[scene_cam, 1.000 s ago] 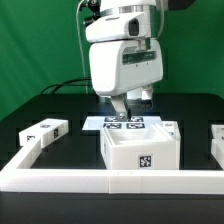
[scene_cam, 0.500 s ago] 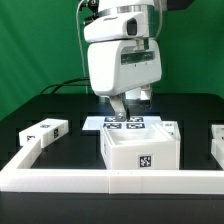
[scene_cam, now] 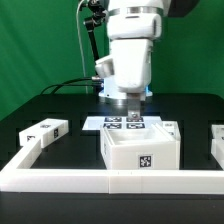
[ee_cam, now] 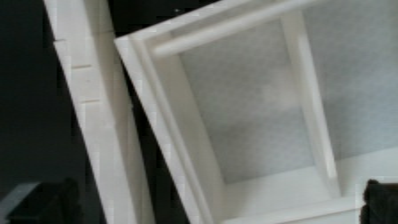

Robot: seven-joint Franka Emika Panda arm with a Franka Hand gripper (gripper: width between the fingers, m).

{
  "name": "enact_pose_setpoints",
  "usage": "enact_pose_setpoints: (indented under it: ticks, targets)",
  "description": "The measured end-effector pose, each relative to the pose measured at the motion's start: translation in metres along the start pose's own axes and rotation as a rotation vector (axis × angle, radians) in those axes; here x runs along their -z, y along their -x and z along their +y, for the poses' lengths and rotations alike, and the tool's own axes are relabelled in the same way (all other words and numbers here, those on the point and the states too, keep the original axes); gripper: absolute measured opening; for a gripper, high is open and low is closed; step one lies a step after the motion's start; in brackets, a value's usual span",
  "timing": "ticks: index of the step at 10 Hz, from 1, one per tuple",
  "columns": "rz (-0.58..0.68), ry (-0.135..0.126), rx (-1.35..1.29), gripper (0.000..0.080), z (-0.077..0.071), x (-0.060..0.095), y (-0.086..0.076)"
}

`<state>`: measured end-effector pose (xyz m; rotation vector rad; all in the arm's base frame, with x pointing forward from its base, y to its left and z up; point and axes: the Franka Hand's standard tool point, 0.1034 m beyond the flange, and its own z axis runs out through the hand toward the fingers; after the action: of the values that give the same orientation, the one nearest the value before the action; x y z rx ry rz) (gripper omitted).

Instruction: Assemble cabinet

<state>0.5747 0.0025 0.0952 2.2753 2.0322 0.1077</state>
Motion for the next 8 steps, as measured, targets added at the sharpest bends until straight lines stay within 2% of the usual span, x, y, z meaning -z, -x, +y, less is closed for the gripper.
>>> enact_pose_setpoints:
  ticks: [1,4,5,6,7,8]
  targets:
    - [-0.002,-0.016,-0.003,0.0797,-0.009,-0.004,-0.003]
    - [-0.002,-0.017,-0.008,0.0797,-0.008,-0.005,0.000]
    - [-0.001,-0.019,0.064,0.0797,-0.011,-0.007,0.003]
    - [0.000,-0.023,0.129,0.0797,-0.020,-0.011,0.006]
    - [-0.009,-0.038,0.199,0.0797,-0.030,-0.014,0.006]
    - [-0.019,-0.043,0.232,0.0797,-0.033,-0.015,0.005]
